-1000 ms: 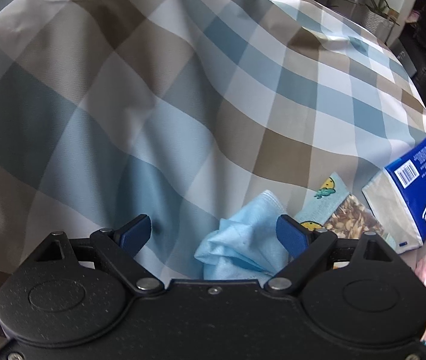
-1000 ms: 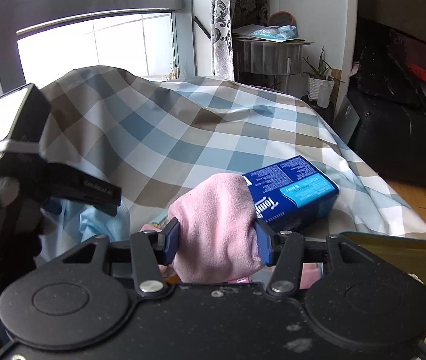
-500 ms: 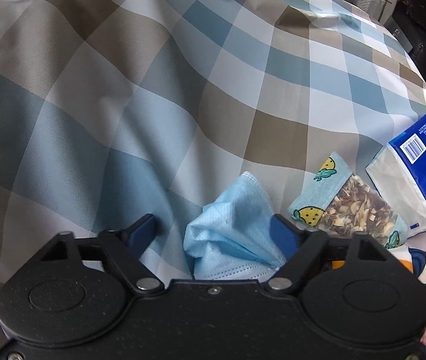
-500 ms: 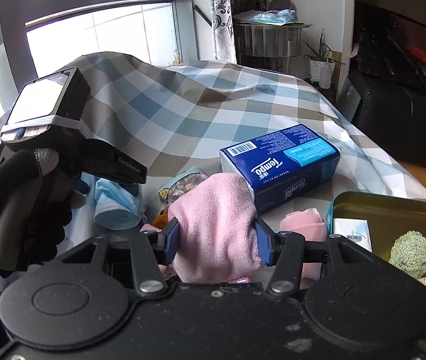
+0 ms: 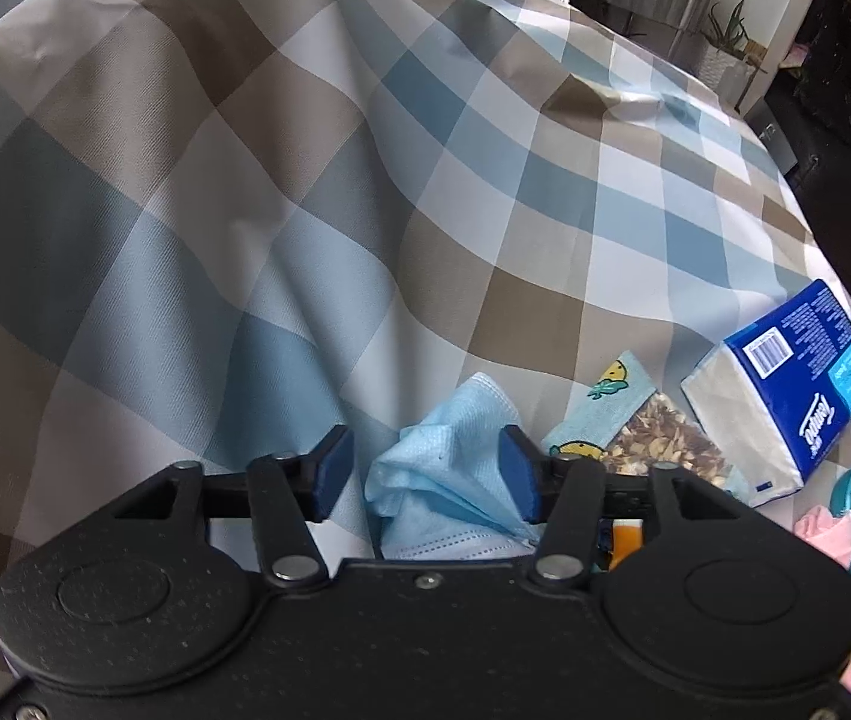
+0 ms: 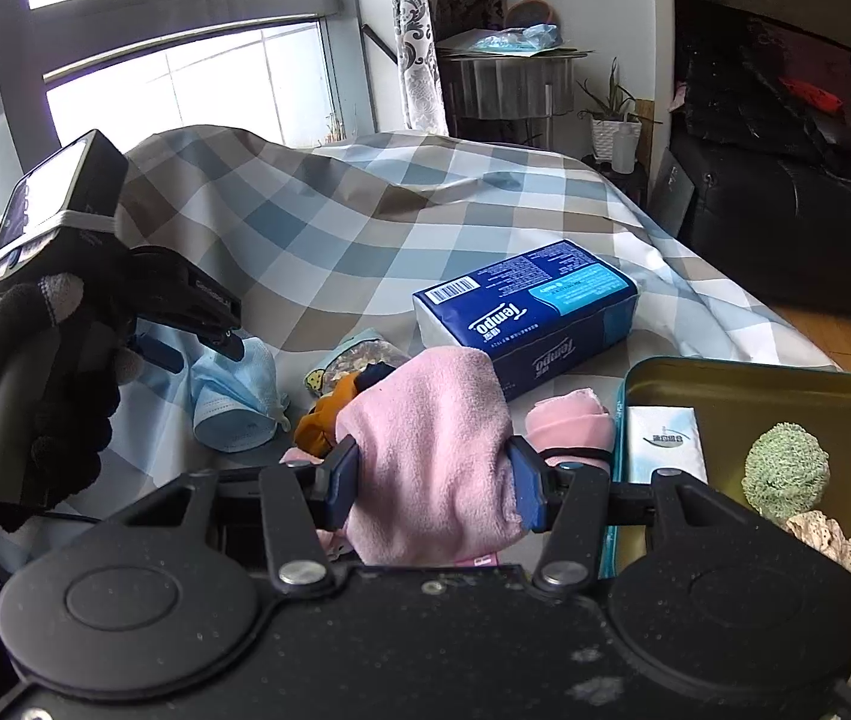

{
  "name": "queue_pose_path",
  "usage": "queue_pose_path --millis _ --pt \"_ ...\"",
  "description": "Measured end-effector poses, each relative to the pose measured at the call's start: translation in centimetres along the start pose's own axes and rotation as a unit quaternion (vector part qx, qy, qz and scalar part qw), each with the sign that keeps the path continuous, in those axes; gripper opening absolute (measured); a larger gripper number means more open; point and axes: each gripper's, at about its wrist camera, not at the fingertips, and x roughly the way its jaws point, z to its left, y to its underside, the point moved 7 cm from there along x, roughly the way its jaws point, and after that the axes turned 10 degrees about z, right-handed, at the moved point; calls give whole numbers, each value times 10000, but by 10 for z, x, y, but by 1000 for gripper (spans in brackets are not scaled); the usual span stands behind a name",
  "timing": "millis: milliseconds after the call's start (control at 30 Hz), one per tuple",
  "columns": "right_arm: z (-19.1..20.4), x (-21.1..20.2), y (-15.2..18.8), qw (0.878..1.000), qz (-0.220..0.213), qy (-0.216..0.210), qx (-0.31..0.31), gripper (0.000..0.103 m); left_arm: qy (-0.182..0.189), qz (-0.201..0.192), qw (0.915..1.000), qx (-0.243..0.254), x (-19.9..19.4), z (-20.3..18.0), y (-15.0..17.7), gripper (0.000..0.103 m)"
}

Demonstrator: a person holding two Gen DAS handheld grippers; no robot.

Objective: Organize soft objects
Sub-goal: 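Grasp the blue face mask with the left gripper while the right gripper lifts the pink towel, then carry the face mask in the left gripper while the right gripper carries the pink towel toward the tray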

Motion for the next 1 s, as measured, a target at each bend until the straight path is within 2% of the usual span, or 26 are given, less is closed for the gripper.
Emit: queue_pose_path --millis 33,67,300,400,533,667,700,767,800,833,1000 --pt "-1 0 1 10000 8 0 21 51 75 37 10000 -42 0 0 1 70" --pt "-3 0 2 10000 20 -3 37 51 145 64 9998 -76 1 0 2 71" --pt "-4 1 11 9999 81 -59 137 51 180 396 9991 -5 11 -10 18 74" --pt "-3 4 13 9998 121 -73 129 51 39 374 9992 167 18 -19 19 80" --pt "0 9 13 9997 175 -95 135 51 -182 459 9986 202 34 -23 14 80" --pt "2 9 13 9997 174 -100 112 51 -218 480 9984 199 39 -22 12 80" --pt "3 10 13 9997 177 -102 106 51 -215 463 9985 198 39 -22 12 78" --pt "4 8 14 9998 169 -97 97 51 -258 401 9987 192 36 -20 12 68" --pt "4 7 14 9998 161 -98 94 51 -239 374 9988 201 35 -20 11 58" --pt "5 5 14 9998 148 -100 95 51 -155 395 9989 185 35 -20 11 53" --pt "5 -4 14 9999 66 -84 106 51 54 430 9991 -7 30 -14 11 48"
